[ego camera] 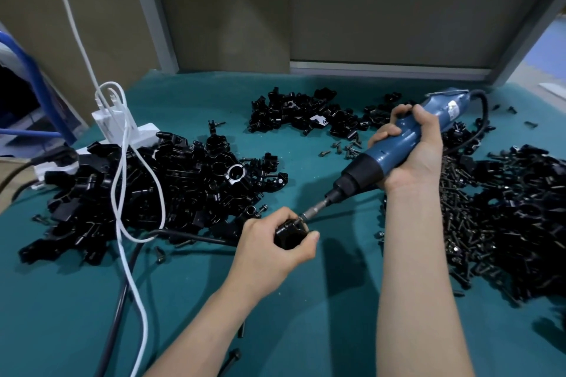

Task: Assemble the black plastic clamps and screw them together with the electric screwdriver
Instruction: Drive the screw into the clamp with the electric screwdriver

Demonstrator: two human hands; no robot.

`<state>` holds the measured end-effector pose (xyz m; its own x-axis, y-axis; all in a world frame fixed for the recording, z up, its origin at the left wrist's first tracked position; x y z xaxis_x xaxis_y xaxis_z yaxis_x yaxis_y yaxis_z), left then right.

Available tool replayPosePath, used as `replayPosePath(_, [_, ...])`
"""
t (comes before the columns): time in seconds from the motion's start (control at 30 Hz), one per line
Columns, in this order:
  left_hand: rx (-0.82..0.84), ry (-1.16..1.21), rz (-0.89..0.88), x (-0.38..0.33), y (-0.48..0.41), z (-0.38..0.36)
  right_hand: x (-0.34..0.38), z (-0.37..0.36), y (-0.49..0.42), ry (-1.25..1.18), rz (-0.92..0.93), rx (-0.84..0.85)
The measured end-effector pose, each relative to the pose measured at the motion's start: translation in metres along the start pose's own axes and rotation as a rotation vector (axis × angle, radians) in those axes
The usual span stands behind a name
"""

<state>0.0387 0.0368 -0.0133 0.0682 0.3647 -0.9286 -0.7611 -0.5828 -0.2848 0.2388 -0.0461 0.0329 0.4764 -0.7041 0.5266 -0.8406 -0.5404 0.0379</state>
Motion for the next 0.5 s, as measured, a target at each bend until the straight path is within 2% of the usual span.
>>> replayPosePath(0.5, [0.035, -0.024, 0.066, 0.0061, 0.001, -0.007, 0.0072, -0.0086, 0.0011, 0.004, 0.03, 0.077])
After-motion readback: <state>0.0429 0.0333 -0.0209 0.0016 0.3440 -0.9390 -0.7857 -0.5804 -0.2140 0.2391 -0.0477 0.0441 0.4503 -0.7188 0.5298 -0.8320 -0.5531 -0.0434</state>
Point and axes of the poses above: each hand's wrist, its own y-axis away from the middle knuckle, its own z-axis out of the back of the hand, x = y × z, the point moved 10 cm from there along -y, towards the middle knuckle, and after that the axes turned 7 degrees about y, right-handed, at the moved point
